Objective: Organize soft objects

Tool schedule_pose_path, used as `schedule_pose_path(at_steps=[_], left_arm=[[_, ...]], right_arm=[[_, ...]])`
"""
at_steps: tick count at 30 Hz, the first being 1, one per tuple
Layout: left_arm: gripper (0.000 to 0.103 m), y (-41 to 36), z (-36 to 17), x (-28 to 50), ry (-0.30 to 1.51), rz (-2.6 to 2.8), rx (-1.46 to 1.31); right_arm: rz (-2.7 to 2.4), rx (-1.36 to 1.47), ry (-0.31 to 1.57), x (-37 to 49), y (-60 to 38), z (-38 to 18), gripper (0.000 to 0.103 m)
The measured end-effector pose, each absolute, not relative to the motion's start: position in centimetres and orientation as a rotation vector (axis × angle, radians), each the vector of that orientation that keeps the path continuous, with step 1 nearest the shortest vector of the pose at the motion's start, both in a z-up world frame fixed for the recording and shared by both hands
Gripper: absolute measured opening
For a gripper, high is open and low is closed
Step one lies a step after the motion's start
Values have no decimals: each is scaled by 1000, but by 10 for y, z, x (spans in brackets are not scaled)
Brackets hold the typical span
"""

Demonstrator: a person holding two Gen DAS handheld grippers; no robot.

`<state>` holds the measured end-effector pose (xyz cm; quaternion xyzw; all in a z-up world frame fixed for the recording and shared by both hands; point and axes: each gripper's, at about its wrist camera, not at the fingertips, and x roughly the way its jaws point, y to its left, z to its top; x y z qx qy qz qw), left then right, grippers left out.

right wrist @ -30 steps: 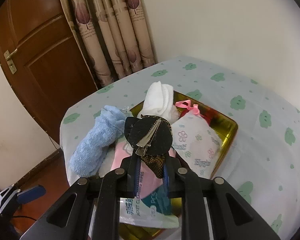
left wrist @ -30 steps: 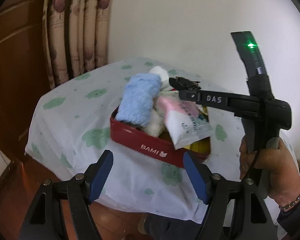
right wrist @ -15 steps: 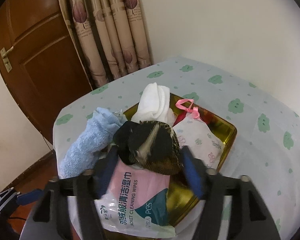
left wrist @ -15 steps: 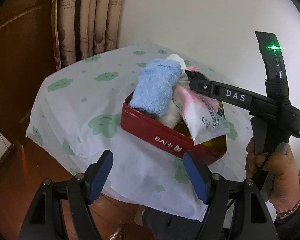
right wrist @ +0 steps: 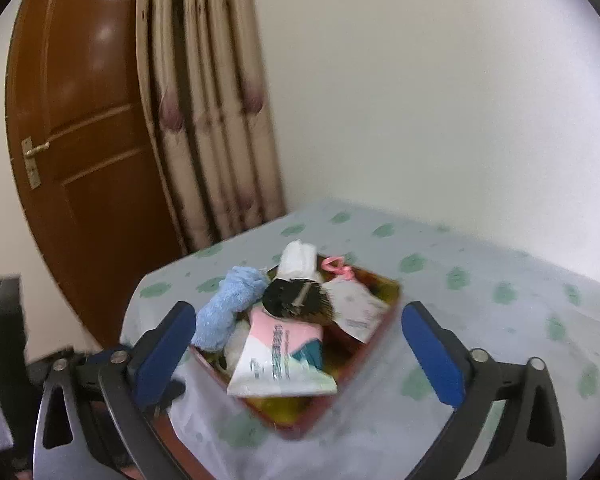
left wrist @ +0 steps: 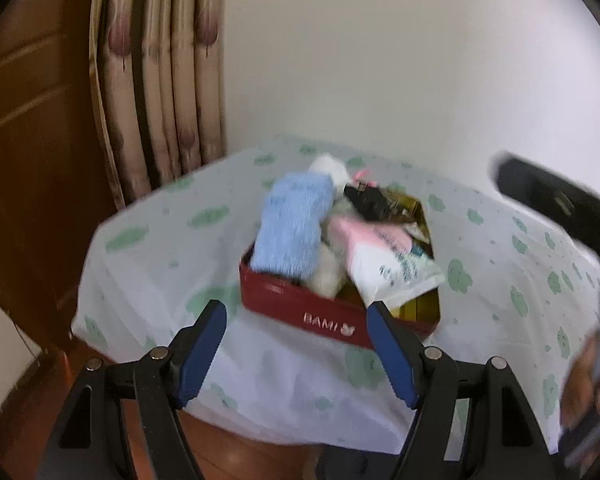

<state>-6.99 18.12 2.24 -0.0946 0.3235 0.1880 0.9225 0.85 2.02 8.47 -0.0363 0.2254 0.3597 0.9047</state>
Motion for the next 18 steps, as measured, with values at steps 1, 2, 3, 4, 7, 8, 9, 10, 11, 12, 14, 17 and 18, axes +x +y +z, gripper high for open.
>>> schedule_pose_path(at_steps=[1, 2, 3, 4, 7, 8, 9, 10, 11, 12, 14, 17, 18], left_arm=[[75, 180, 25, -71, 651, 385, -181], [75, 178, 27, -72, 642, 385, -172], [75, 177, 29, -74, 630, 382, -166], [75, 176, 32, -76, 619, 376, -163], [75, 171, 40, -82, 577, 368, -146], [75, 169, 42, -83, 570, 365, -140], [75, 168, 43, -85, 565, 364, -134], [75, 167, 45, -86, 560, 365, -127], [75, 166, 46, -87, 559, 370, -119], [75, 165, 47, -88, 559, 371, -115], [75, 164, 49, -90, 560, 368, -121], [75, 165, 52, -94, 550, 369, -126], [75, 164, 53, -95, 547, 370, -124]], right_arm=[[700, -84, 451, -3, 14, 84, 103], [681, -88, 445, -7, 12, 84, 103], [653, -98, 437, -15, 8, 82, 103], [637, -104, 434, -19, 6, 82, 103], [598, -112, 435, -30, -1, 83, 103], [589, -107, 431, -34, -4, 85, 103], [584, -101, 426, -37, -6, 87, 103], [581, -96, 420, -41, -8, 90, 103], [574, -97, 416, -44, -10, 92, 103], [555, -103, 410, -47, -10, 94, 103], [541, -101, 403, -53, -13, 97, 103], [514, -87, 397, -59, -14, 100, 103], [497, -88, 392, -61, -15, 100, 103]])
